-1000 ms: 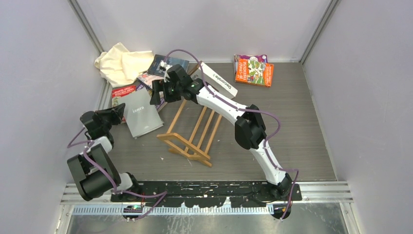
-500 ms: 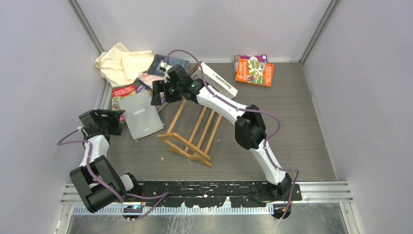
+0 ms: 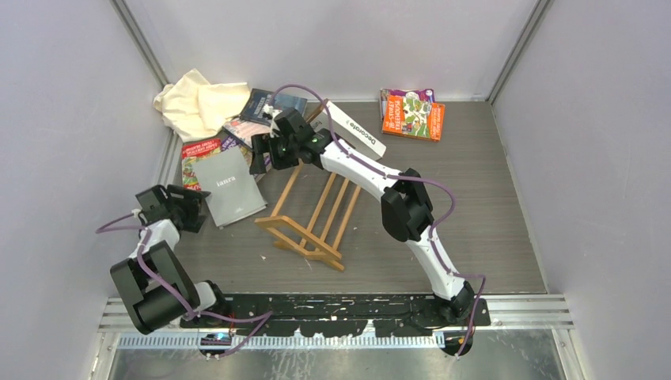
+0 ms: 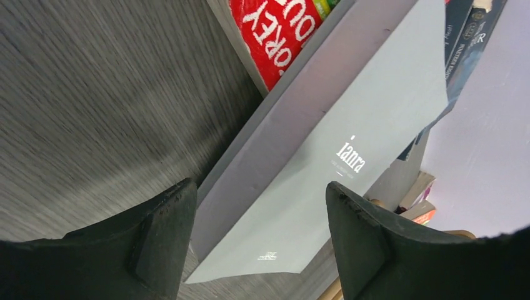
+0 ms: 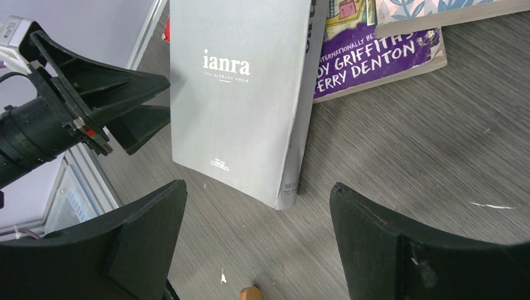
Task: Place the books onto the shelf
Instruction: Pick up the book from the center of the board.
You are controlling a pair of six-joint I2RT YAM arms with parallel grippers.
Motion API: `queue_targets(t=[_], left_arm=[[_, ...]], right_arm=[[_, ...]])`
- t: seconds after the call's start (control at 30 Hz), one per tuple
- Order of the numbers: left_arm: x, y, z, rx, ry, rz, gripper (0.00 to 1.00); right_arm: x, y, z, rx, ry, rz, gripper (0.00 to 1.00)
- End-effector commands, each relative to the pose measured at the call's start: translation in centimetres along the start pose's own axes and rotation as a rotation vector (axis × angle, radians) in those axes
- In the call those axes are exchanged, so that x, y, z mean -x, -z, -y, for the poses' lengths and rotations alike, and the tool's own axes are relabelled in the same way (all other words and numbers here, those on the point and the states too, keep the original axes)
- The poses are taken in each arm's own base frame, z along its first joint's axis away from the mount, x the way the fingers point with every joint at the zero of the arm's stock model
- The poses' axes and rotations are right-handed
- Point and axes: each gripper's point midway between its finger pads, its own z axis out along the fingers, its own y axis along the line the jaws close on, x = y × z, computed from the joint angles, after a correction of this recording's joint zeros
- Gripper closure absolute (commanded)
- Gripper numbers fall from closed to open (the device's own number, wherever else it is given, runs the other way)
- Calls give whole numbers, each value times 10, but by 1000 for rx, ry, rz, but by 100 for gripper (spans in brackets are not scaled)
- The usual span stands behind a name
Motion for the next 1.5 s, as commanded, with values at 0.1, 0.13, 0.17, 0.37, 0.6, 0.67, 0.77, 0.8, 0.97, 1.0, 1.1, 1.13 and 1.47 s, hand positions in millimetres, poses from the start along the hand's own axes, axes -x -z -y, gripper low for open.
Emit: queue_targets(t=[0.1, 0.13, 0.17, 0.37, 0.6, 0.67, 0.77, 0.8, 0.97, 1.0, 1.1, 1.13, 1.47], left_arm=[[13, -14, 2, -76, -38, 75, 24], [14, -17, 2, -91, -34, 85, 24], [14, -19, 3, -104, -32, 93, 23], [19, -33, 7, -202, -41, 135, 23], [13, -55, 20, -351, -17, 85, 23], [9, -60, 22, -387, -5, 62, 24], [3, -67, 21, -421, 13, 25, 24], [1, -68, 21, -433, 17, 14, 24], [-7, -73, 22, -475, 29, -39, 27], [-7, -73, 24, -488, 30, -46, 29], [-11, -73, 30, -527, 32, -73, 36], [-11, -72, 32, -540, 32, -79, 38], [-15, -61, 46, -607, 37, -119, 62]], right_arm=[[34, 26, -25, 66, 40, 92, 11], [34, 25, -24, 66, 40, 91, 11], [34, 25, -22, 66, 38, 93, 11], [35, 22, -20, 68, 35, 92, 11], [34, 18, -15, 57, 36, 90, 11], [34, 17, -12, 53, 38, 91, 11], [34, 16, -10, 50, 39, 94, 11], [34, 15, -9, 49, 38, 94, 11], [37, 13, -8, 49, 37, 100, 11], [39, 13, -8, 51, 37, 104, 11], [40, 12, -7, 54, 36, 107, 11], [41, 12, -7, 54, 33, 108, 11], [47, 16, -7, 54, 26, 121, 11]])
